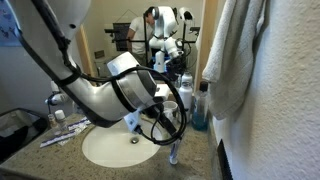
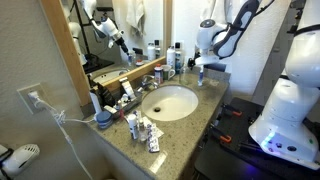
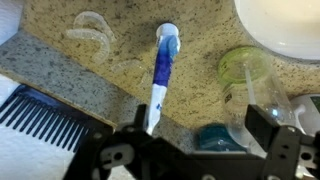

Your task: Move the blue and white tube to the right side of the sink counter

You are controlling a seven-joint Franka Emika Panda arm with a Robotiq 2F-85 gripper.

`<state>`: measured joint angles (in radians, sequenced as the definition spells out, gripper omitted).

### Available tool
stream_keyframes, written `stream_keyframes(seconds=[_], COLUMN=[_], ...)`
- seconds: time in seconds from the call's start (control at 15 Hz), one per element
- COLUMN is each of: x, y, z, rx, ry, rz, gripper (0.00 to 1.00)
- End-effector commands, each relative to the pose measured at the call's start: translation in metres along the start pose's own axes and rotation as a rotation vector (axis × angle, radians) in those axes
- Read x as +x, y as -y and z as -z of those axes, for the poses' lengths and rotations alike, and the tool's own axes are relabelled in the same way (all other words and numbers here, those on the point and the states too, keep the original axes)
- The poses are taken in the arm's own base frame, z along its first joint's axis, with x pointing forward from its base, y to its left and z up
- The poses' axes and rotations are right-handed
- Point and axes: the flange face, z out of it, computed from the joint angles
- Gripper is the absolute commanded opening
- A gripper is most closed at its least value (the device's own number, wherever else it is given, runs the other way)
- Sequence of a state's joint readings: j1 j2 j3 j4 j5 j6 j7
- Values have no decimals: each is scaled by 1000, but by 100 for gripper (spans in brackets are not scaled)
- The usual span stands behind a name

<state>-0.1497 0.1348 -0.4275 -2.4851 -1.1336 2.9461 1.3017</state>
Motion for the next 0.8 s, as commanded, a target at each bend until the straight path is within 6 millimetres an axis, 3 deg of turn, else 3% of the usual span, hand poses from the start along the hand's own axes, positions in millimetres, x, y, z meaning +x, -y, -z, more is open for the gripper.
stream_keyframes(seconds=[0.0,0.4,0.73], x=[1,2,-3], y=[5,21,61], z=[28,77,123], rx=[-13,-80,-40], ry=[-30,-71,-108], rz=[-2,19,79], gripper=[100,100,100])
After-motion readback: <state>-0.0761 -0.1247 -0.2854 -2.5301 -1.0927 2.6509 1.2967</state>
